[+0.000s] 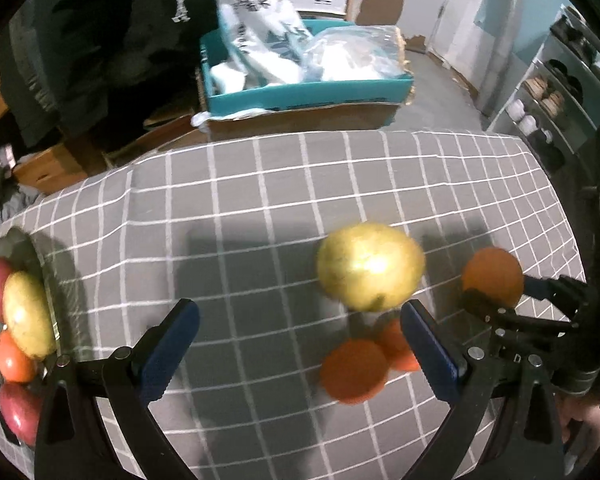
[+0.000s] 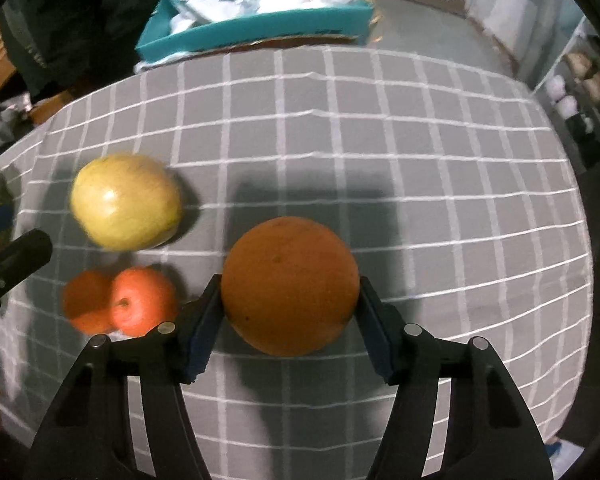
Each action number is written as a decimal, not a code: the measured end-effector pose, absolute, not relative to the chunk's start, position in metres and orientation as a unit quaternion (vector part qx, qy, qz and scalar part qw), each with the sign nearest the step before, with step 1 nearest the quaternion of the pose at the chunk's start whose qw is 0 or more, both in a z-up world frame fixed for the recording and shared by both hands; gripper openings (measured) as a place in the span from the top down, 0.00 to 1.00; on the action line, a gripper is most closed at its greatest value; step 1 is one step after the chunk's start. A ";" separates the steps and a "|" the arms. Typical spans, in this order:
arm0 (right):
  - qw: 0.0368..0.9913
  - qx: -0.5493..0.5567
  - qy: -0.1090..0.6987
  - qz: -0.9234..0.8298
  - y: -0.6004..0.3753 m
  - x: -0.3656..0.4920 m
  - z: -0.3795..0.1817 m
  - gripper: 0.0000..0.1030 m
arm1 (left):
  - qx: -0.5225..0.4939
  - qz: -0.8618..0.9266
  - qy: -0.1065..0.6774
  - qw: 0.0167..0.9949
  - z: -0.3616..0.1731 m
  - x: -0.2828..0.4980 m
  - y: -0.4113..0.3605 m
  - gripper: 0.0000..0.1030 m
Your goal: Organize fruits
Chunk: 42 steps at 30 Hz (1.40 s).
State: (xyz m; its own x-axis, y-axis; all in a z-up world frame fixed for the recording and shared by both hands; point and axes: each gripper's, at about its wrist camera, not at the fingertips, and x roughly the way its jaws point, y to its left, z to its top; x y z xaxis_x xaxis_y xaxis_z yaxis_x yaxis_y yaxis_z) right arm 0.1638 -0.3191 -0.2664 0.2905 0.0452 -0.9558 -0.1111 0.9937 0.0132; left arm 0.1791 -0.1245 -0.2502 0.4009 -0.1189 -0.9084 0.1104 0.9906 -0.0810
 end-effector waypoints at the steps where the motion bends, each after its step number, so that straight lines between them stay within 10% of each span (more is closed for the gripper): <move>1: 0.805 -0.030 0.591 0.044 -0.322 0.166 -0.265 0.39 | -0.002 -0.071 0.545 0.836 -0.251 0.182 -0.129 0.02; 42: 0.814 -0.017 0.580 0.009 -0.357 0.185 -0.266 0.39 | 0.021 -0.115 0.574 0.811 -0.297 0.207 -0.182 0.18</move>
